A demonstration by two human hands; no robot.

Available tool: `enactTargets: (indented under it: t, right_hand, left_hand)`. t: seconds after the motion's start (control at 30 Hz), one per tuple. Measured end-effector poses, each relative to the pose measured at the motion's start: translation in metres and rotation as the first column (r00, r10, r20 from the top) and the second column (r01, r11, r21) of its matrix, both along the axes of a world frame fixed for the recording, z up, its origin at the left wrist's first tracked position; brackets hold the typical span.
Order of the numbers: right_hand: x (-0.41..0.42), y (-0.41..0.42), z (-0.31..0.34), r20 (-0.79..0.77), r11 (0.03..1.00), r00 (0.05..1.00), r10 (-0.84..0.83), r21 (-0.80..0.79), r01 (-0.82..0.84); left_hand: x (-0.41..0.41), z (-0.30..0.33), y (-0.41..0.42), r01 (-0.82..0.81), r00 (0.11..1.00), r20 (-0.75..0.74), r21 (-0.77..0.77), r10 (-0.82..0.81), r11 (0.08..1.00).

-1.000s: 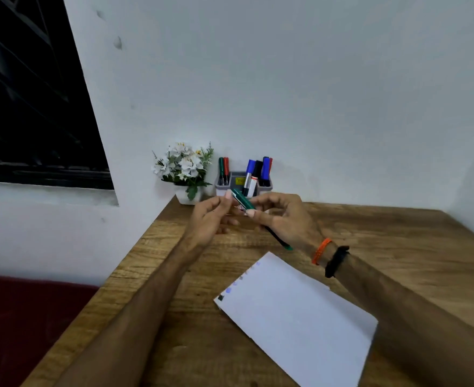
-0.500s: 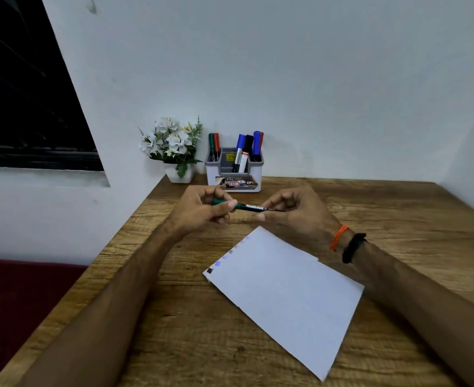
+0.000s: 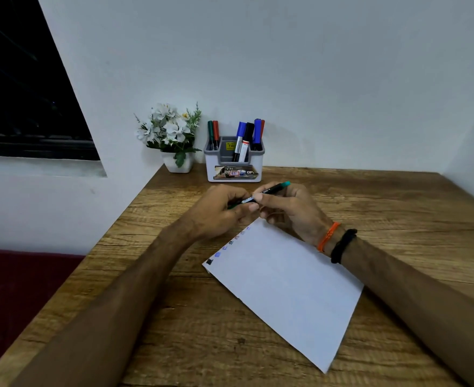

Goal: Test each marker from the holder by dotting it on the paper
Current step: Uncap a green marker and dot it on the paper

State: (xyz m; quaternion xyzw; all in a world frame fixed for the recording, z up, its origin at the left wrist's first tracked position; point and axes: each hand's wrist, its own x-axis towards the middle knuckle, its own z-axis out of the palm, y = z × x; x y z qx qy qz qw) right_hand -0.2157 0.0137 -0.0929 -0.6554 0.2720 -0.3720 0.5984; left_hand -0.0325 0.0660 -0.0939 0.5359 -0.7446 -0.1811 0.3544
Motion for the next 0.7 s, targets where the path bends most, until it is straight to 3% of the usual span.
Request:
enactTargets:
  t: [0.3, 0.53, 0.7]
  right_hand:
    - [0.0084, 0.0005, -0.0064, 0.112, 1.0, 0.994, 0.018, 0.015, -0.02]
    - [0.0064, -0.0024, -0.0058, 0.191, 0.994, 0.977, 0.091, 0.046, -0.102]
    - [-0.0001, -0.0047, -0.0043, 0.139, 0.997, 0.989, 0.056, -0.068, -0.047]
  left_hand:
    - [-0.0081, -0.0024, 0.003, 0.04, 0.994, 0.104, -0.152, -0.024, 0.988]
    - [-0.0104, 0.0052, 0.0069, 0.074, 0.995, 0.076, -0.127, -0.065, 0.989]
    - [-0.0085, 0.0029, 0.0053, 0.018, 0.998, 0.068, -0.123, -0.01, 0.992]
